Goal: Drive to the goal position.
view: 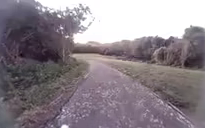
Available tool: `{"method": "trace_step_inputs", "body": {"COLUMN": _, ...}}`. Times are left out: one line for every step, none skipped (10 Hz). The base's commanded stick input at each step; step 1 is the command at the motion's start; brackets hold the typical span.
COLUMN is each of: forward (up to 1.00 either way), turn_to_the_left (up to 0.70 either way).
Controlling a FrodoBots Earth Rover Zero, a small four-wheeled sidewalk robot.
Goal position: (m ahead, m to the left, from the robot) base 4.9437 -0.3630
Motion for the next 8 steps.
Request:
{"method": "trace_step_inputs", "body": {"forward": 0.50, "turn_to_the_left": 0.00}}
{"method": "trace_step_inputs", "body": {"forward": 0.50, "turn_to_the_left": 0.00}}
{"method": "trace_step_inputs", "body": {"forward": 0.50, "turn_to_the_left": 0.00}}
{"method": "trace_step_inputs", "body": {"forward": 0.50, "turn_to_the_left": 0.00}}
{"method": "trace_step_inputs", "body": {"forward": 0.50, "turn_to_the_left": 0.00}}
{"method": "trace_step_inputs", "body": {"forward": 0.50, "turn_to_the_left": 0.00}}
{"method": "trace_step_inputs", "body": {"forward": 0.50, "turn_to_the_left": 0.00}}
{"method": "trace_step_inputs", "body": {"forward": 0.50, "turn_to_the_left": 0.00}}
